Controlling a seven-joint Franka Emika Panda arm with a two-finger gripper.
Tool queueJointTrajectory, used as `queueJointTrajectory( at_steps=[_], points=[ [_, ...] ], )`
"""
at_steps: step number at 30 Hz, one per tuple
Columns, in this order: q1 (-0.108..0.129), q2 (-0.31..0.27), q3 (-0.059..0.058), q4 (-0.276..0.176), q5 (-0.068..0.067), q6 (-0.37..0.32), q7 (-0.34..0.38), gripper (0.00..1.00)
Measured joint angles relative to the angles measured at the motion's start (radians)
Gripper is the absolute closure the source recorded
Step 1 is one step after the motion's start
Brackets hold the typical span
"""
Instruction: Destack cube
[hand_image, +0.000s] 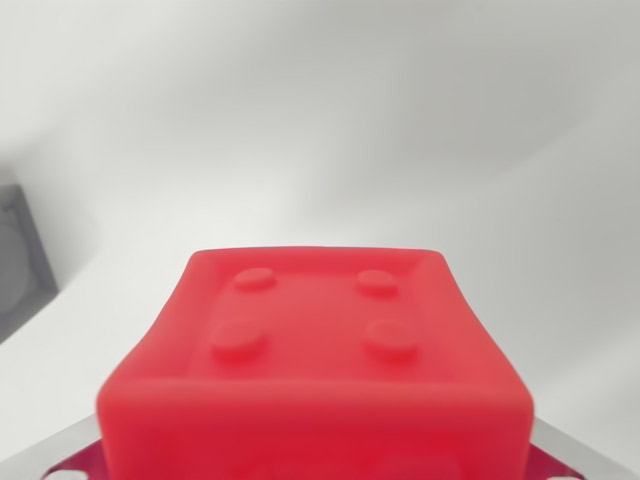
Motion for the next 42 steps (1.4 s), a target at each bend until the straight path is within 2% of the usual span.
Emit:
queueJointTrajectory(
  at_steps=[42],
  points=[
    [-0.106,-0.028,-0.006,-0.155,0.005,0.127,-0.049,1.00]
  ],
)
